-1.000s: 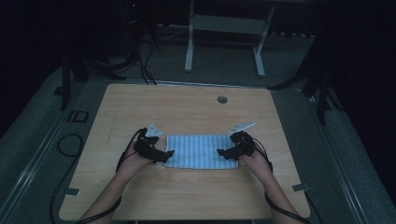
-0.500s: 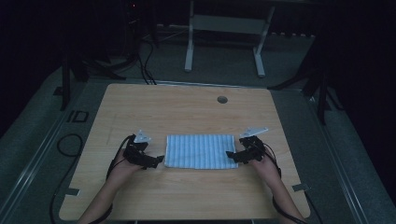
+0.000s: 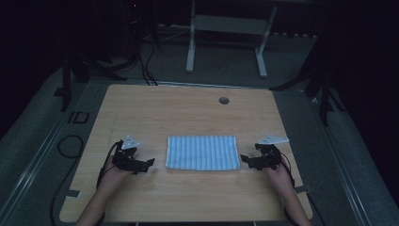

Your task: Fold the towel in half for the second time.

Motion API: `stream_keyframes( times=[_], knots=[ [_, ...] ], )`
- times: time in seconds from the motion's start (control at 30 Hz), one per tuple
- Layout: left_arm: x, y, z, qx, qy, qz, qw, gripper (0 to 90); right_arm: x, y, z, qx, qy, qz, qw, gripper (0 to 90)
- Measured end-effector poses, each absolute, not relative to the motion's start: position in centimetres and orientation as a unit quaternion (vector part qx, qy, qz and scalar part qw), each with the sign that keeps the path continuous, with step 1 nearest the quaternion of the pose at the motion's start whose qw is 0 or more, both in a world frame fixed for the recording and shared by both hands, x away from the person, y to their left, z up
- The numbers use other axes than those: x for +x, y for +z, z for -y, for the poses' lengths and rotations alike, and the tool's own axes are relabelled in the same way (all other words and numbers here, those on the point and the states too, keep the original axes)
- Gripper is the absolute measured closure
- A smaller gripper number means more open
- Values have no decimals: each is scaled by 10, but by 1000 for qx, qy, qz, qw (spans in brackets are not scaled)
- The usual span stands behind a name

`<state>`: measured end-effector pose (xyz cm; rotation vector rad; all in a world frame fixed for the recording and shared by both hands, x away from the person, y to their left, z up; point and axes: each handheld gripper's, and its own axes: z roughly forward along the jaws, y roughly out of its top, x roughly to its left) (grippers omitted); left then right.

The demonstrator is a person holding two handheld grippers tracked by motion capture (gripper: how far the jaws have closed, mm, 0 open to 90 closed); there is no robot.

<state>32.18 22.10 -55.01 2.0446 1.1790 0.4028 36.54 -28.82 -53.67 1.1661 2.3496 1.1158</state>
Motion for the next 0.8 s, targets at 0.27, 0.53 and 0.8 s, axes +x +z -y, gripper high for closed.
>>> stream_keyframes(
  times=[0.27, 0.53, 0.8],
  knots=[
    [309, -558, -236, 782, 175, -478, 359, 24, 359, -537, 314, 437, 387, -790, 188, 119],
    [305, -562, -247, 763, 199, -499, 359, 24, 352, -540, 332, 458, 381, -775, 209, 118],
    [303, -555, -256, 738, 225, -519, 368, 24, 346, -543, 348, 483, 380, -755, 229, 118]
  ],
)
